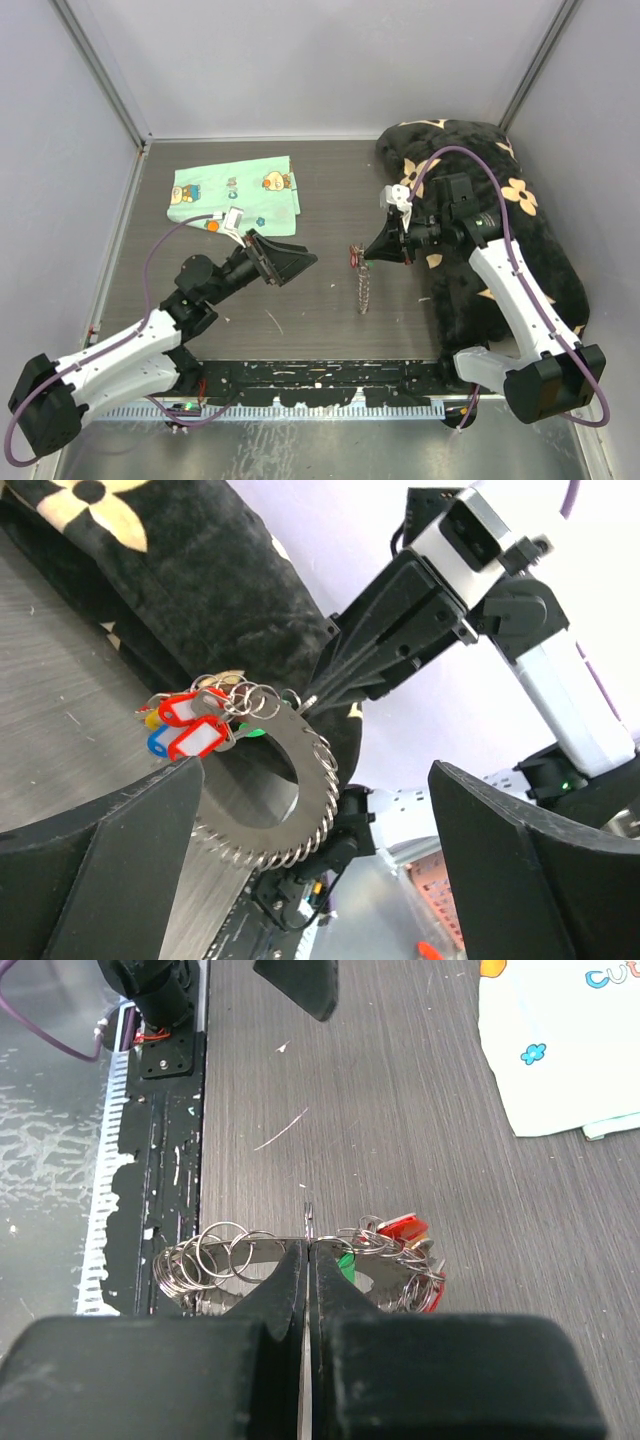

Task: Remove the keys from the keyring
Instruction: Remove the key from the keyring.

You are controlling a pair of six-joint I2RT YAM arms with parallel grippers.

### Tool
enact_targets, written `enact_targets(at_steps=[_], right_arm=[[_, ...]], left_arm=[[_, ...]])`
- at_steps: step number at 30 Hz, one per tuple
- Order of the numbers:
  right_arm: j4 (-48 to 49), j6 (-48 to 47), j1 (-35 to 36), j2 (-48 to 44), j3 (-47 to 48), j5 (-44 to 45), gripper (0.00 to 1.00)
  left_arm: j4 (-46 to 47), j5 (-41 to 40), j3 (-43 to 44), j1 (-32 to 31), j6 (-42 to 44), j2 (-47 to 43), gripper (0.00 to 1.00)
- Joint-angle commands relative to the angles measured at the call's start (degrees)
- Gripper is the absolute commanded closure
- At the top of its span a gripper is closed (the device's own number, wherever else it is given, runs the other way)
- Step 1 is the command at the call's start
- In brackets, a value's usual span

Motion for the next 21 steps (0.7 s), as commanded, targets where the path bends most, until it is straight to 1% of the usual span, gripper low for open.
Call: enact_targets(at_steps=[1,3,6,8,10,12,16,17,18,19,20,21], right_arm=[[2.79,0.53,-0.93,-2.04,0.50,-3.39,0.99],[2.70,0.69,-1.11,-1.88,0.57,-3.98,0.99],[2.53,0.69,-1.40,-1.64,0.52,-4.70,0.99],[2.37,0.68,-1.58,-1.54,0.49,-5.12,0.99],[2.22,0.63,-1.74,-1.20,0.59,-5.71,0.99],[2.01,0.67,-1.88,-0.53,0.72,-6.40,0.99],[1.66,0.72,-1.81,1.22,1.10,-7.98,0.99],[1.65,0.82,-1.88,1.52,1.22,-8.49,0.99],[1.64,1.02,-1.80,1.76,1.30,-8.98,0.99],[1.73,1.28,-1.76,1.99,1.32,-9.45,0.99],[2.00,1.81,-1.78,2.14,1.32,-10.10,0.99],[2.43,2.48,-1.75,2.22,1.30,-10.83,0.99]], left_arm=[[-7.25,-2.68,3.04,-1.72,7.81,-4.19,0.02],[0.93,-3.29,0.08,-1.72,6.46,-4.49,0.02],[12.68,-3.67,-2.81,-1.73,3.50,-2.19,0.02],[18.42,-0.63,-2.19,-1.70,3.87,0.57,0.01],[18.60,2.26,-0.03,-1.74,3.85,2.99,0.06],[16.30,4.47,2.04,-1.76,3.71,4.64,0.11],[10.98,5.08,5.02,-1.79,4.14,5.49,0.25],[10.62,4.82,5.33,-1.82,3.99,5.51,0.32],[10.92,4.52,5.55,-1.77,3.50,5.97,0.41],[11.54,4.04,5.69,-1.88,2.70,6.62,0.48],[12.67,3.72,5.80,-2.00,1.90,7.36,0.51],[14.41,3.57,5.82,-2.21,1.46,8.25,0.59]])
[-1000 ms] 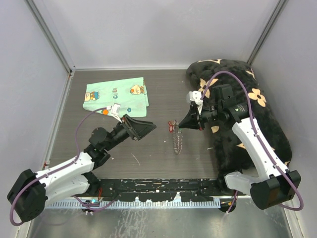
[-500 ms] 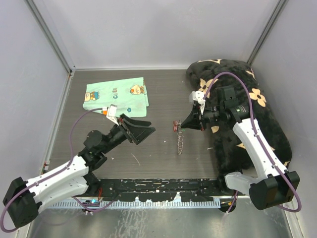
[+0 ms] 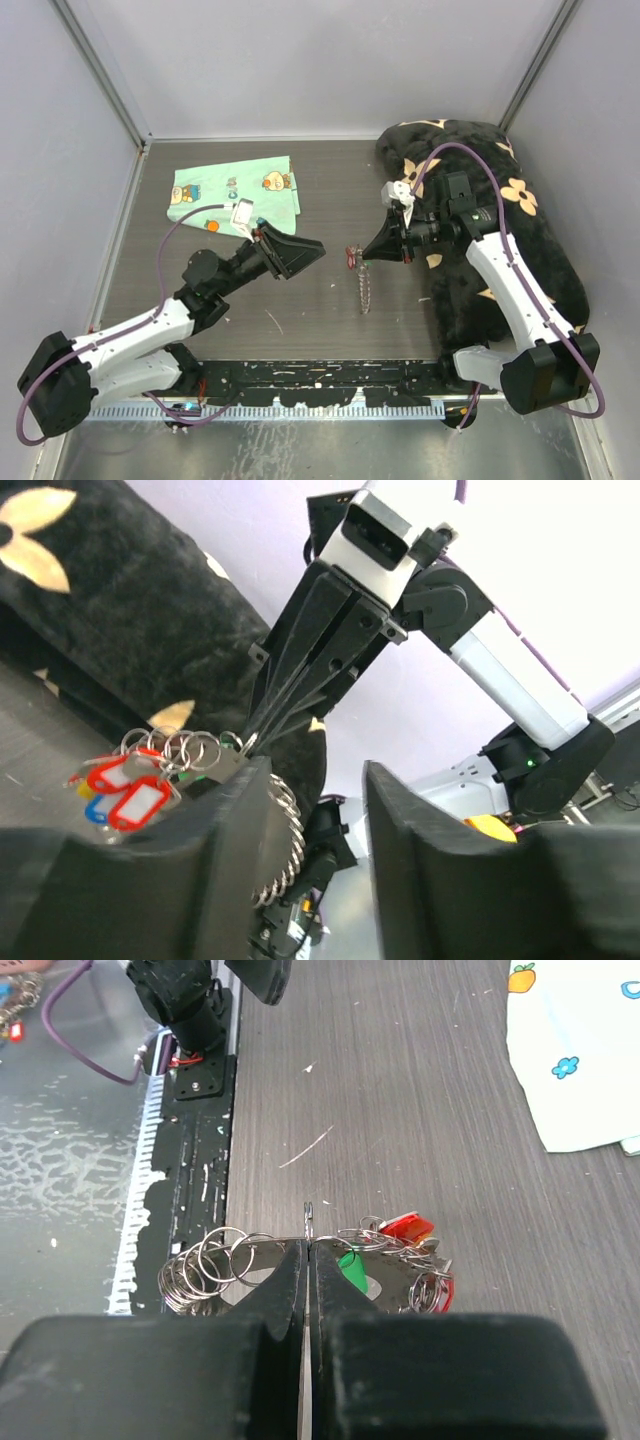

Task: Remove the keys from the keyring
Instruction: Remove the key from the keyring.

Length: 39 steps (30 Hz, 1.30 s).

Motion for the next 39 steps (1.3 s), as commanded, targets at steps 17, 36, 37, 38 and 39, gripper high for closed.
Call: enact_targets(at_steps=[17,36,37,38,39], right_arm=[[10.60,12.43,1.81,0.02,-0.17,-7.45,0.99],[17.91,20.17,4.36,0.69,-2.31,-8.76,0.99],[18.55,20.83,4.41,0.63,-2.49,-8.80,0.99],[18.76,20.95,4.37,0.49,-2.64,-8.79,0.99],[18.86,21.11,4.36,0.32,-2.76,-8.84,0.99]], left_arm=[[13.23,3.57,5.77,-2.60,2.96,14.42,0.60],[23.80,-6.39,4.75,-7.63,4.91,20.17,0.74],[24.98,-7.00,4.71,-7.90,4.80,20.59,0.75],[26.19,-7.57,4.55,-8.06,4.54,21.01,0.76],[27.42,-8.07,4.37,-8.13,4.29,21.33,0.76]])
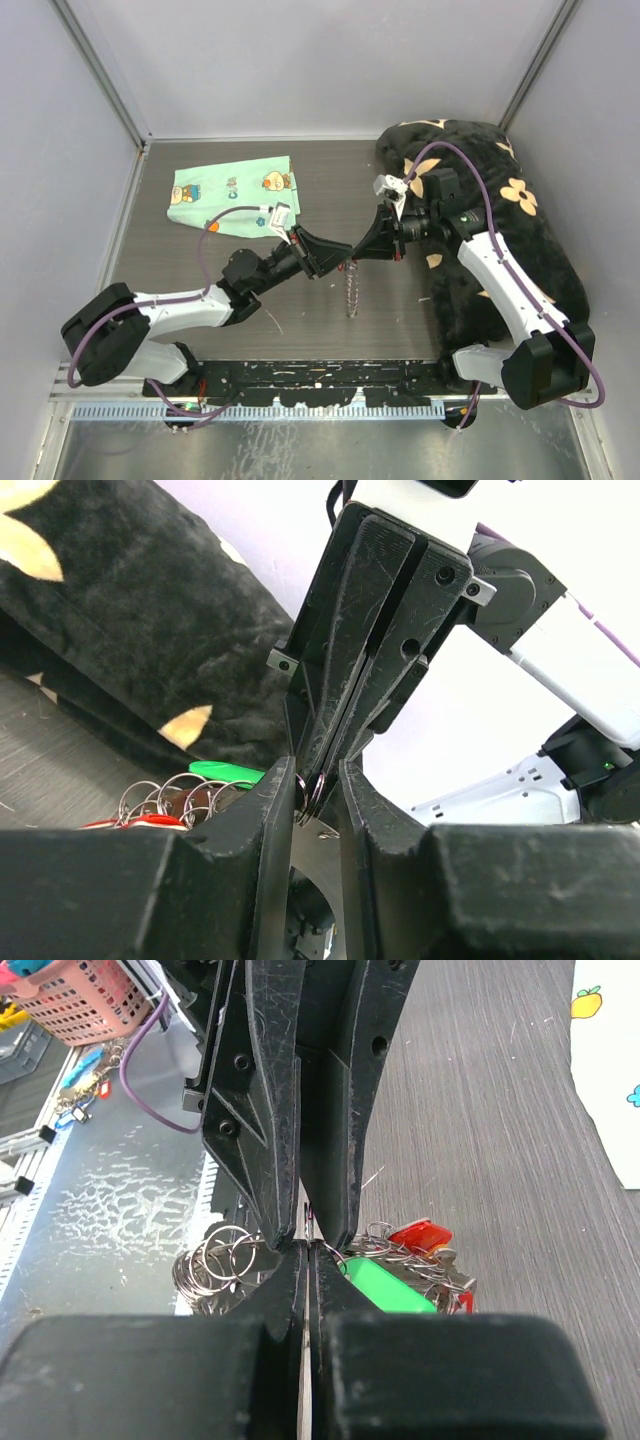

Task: Remove the keys from the keyring
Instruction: Remove the key from the keyring.

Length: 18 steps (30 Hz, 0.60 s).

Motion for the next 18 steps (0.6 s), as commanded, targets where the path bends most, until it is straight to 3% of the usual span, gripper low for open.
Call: enact_targets(at_steps=[1,11,18], right_arm=[[5.48,3.75,0.46,-1.81,0.03,-3.05,0.99],[9.49,8.06,0.37,-2.23,-0.92,-4.94,0.99],[10.70,10.32,-1.63,-2.90,-0.39,-5.61,0.99]], left_arm=[[12.38,-3.72,0.58,-1.20,0.46,1.26,0.77],[19.01,-7.15,-0.53,-2.06,0.48,2.94,0.78],[18.29,-8.62,-3.06,-2.09,3.21,0.20,0.71]])
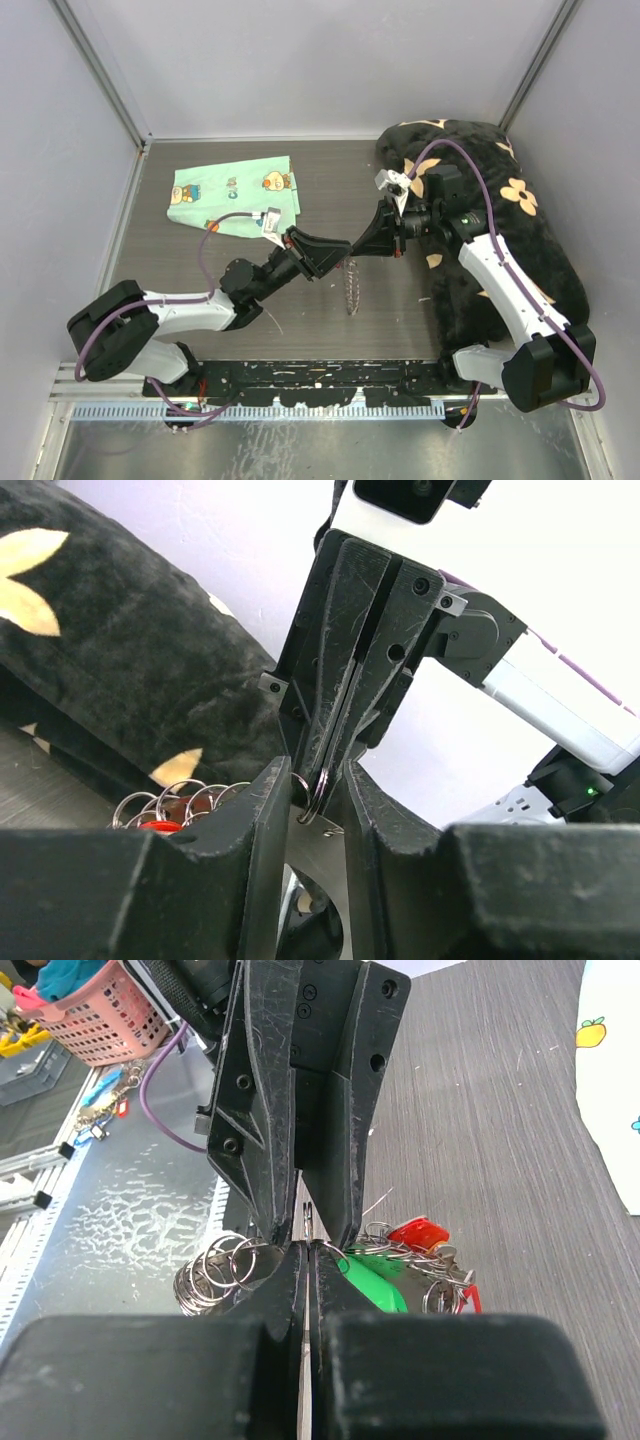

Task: Remove the keys from the keyring
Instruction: Remove the key from the keyring.

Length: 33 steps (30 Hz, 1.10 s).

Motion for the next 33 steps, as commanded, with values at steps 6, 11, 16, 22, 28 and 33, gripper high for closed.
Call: enact_targets(at_steps=[6,11,16,22,28,33], right_arm=[[3.88,4.28,-1.37,-2.52,0.69,-4.30,0.99],[5.51,5.98,-1.34,-2.59,0.43,-4.60,1.00],[7.21,7.96,-1.27,-2.65,0.12,-4.95,0.99],[10.14,10.83,-1.27,-2.98,-1.08,-5.01,0.99],[11.70,12.29,-1.30,-3.24,-1.66,-4.64,0.99],[12.31,12.96,-1.29,-3.20,-1.71,-4.66,0.99]], left_arm=[[3.55,-2.77,-1.20,-0.33,3.94,-4.31,0.70],[3.61,-2.55,0.32,-0.46,4.06,-3.27,0.68],[5.85,-2.68,2.48,-1.05,4.06,-0.49,0.68],[7.15,-3.35,4.34,-1.83,4.69,1.54,0.70],[7.15,-4.63,4.58,-2.22,5.54,1.03,0.75],[7.15,-5.20,4.54,-2.40,5.72,0.58,0.77]])
